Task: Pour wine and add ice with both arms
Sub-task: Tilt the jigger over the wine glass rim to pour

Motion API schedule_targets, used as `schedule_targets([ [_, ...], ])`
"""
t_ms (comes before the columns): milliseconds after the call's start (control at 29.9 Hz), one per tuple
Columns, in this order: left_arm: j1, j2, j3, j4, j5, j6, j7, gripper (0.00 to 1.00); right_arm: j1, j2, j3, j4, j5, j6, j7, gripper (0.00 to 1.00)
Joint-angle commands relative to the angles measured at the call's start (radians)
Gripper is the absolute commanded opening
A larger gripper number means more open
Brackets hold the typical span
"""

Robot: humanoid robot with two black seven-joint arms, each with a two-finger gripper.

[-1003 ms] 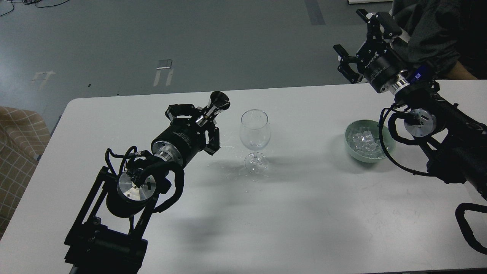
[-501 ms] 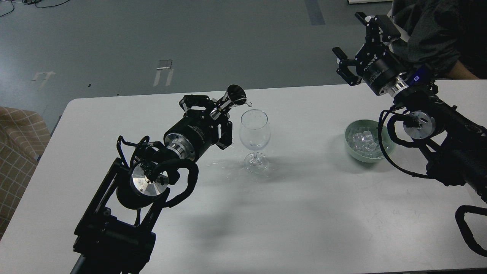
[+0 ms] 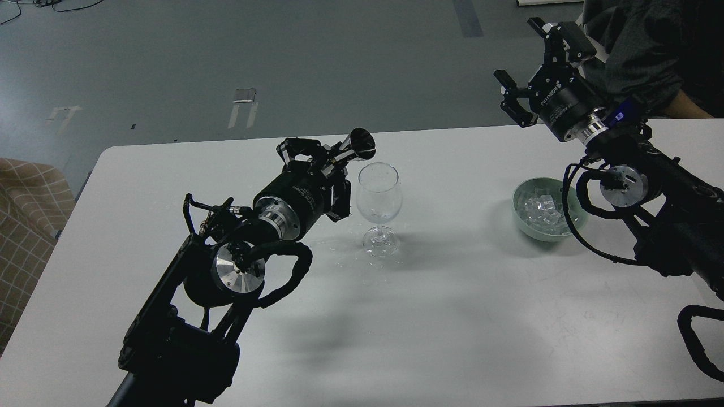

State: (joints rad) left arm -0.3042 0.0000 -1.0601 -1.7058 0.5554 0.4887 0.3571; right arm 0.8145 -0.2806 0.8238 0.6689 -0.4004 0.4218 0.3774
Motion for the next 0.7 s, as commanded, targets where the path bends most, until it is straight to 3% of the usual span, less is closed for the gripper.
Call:
schedule_targets([
  [0, -0.003, 0.000, 0.005, 0.002, 0.020, 0.000, 0.000, 0.01, 0.000, 0.000, 0.000, 0.000, 0.000, 0.000, 0.000, 1.00],
  [669, -0.007, 0.000, 0.006, 0.005, 0.138, 0.000, 0.000, 0.01, -0.003, 0.000, 0.001, 0.000, 0.000, 0.000, 0.002, 1.00],
])
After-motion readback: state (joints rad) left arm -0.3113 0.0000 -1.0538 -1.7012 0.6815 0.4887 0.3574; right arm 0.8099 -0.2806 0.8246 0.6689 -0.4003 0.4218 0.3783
